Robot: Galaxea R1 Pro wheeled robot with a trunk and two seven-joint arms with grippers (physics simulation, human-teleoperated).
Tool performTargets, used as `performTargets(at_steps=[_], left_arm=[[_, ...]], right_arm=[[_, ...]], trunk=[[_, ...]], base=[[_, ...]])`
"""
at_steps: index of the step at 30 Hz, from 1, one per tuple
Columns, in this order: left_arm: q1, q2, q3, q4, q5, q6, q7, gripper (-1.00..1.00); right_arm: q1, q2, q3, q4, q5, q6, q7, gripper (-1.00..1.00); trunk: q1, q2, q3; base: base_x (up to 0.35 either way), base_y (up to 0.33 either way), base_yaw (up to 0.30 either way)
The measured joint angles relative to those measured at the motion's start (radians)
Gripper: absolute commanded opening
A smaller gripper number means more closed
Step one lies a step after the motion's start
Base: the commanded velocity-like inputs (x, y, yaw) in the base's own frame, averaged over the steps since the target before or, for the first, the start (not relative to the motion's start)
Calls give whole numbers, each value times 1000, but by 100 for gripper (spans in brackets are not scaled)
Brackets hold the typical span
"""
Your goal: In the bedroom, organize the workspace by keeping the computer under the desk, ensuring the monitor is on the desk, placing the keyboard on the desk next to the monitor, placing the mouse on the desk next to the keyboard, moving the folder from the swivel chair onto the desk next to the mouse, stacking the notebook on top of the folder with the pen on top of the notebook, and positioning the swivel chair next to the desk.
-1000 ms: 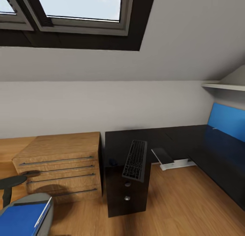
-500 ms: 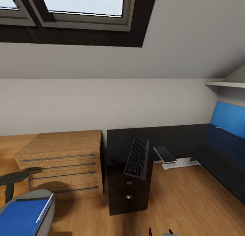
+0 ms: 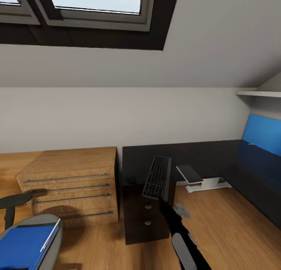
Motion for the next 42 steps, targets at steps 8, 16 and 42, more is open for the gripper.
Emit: performTargets(at_steps=[8, 16, 42], left_arm=[[0, 0, 0, 1, 0, 0, 0, 100], [0, 0, 0, -1, 0, 0, -1, 100], [215, 234, -137, -597, 131, 101, -12, 100]], right_arm=[[2, 0, 1, -10, -249, 160, 180, 100], [2, -20, -1, -6, -261, 164, 191, 100], [2, -32, 2, 16, -256, 161, 199, 100]], trunk=[[31, -56, -25], [61, -112, -50], [161, -294, -132]], base=[[0, 0, 0], [0, 0, 0], [0, 0, 0]])
